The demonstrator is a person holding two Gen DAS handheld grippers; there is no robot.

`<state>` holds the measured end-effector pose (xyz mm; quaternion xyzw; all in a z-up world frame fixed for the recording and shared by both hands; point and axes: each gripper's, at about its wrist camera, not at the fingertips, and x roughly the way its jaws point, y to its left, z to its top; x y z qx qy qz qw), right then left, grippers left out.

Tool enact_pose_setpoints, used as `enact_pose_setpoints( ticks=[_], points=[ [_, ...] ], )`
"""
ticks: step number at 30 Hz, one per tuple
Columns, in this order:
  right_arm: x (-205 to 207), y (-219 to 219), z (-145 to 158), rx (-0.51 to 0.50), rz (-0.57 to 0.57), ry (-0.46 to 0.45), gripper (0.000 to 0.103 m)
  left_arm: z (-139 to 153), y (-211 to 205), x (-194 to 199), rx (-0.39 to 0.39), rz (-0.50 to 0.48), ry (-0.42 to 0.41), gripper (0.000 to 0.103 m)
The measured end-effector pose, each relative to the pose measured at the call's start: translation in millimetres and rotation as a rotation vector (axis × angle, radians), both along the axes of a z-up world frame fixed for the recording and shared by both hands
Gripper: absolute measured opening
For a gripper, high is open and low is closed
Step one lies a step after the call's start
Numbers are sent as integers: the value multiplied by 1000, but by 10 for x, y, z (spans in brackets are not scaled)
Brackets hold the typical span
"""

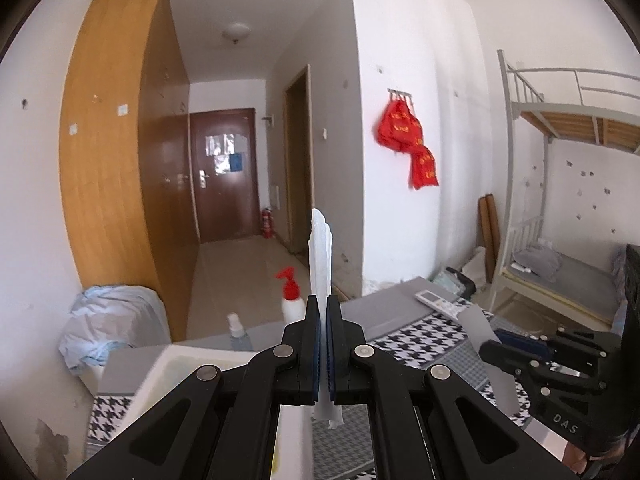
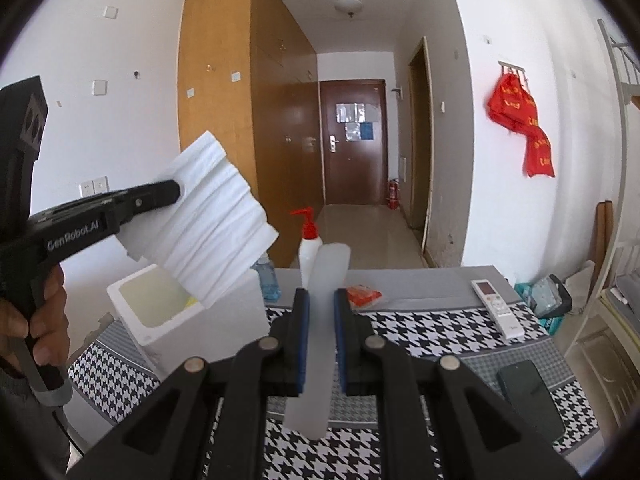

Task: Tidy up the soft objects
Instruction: 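Lift the tissues and foam cylinder with both grippers toward the foam box, then lower the tissues into the foam box and open the left gripper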

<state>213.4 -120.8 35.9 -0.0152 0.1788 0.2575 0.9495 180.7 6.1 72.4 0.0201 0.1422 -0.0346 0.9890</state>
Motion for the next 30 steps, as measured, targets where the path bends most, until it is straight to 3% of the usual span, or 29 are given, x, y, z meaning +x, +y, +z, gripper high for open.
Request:
enact_pose_setpoints(
  ticks=[18, 30],
  points=[
    [-33, 397, 100, 21, 101, -26, 15, 6, 470, -87, -20, 128, 3, 2],
    [13, 630, 115, 22, 156, -30, 15, -109, 669, -5, -31, 184, 52, 2]
  ],
)
